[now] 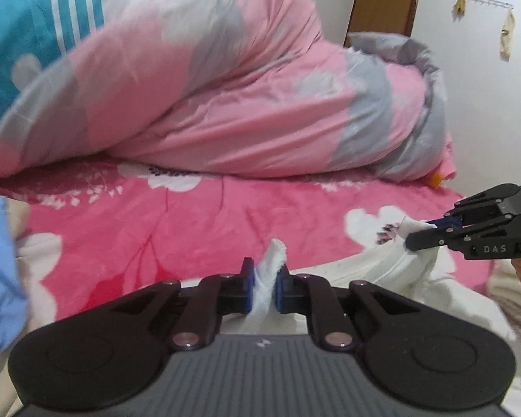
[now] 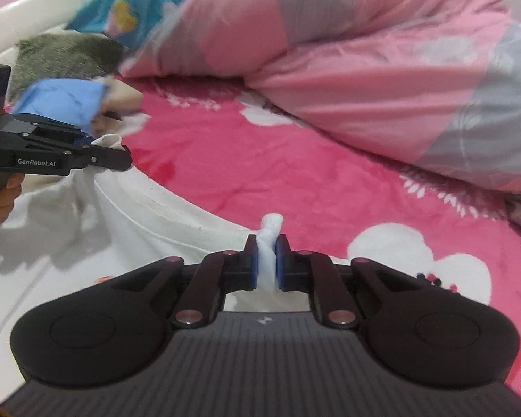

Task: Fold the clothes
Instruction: 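Lift the hem with both tools and fold it toward the collar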

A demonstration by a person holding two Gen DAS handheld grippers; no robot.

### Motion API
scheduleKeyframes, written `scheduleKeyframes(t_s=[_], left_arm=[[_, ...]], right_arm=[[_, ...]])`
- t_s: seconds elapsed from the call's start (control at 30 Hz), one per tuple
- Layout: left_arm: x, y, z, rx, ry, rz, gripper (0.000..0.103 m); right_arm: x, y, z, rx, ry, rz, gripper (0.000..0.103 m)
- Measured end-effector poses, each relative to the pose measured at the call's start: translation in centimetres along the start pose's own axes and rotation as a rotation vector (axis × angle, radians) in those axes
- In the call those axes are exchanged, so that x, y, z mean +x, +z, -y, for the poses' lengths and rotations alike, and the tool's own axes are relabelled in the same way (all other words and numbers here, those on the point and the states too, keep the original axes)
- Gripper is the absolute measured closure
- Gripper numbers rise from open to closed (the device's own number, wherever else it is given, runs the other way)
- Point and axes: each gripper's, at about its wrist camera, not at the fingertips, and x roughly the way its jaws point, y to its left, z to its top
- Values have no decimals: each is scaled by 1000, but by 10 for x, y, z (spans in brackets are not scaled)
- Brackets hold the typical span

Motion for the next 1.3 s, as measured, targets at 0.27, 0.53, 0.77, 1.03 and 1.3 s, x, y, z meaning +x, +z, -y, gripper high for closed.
scheduleKeyframes(t_s=[0.27,0.53,0.77,1.03,1.3], left_arm=[[-97,-35,41,29,-28,77,91],[-194,-100,88,25,-75,106,91],[-255,-177,129,-22,-101,93,91],[-287,-243,150,-85,-103,73,91],[-297,-266,163,-55,-106,66,91]], right_arm=[[-86,-31,-49,14,24,64,95],[-170,-88,-111,66,50,92,95],[-214,-164,-156,158,87,99,95],[-245,-240,-197,182,72,119,95],[-254,-273,-210,177,48,139,95]])
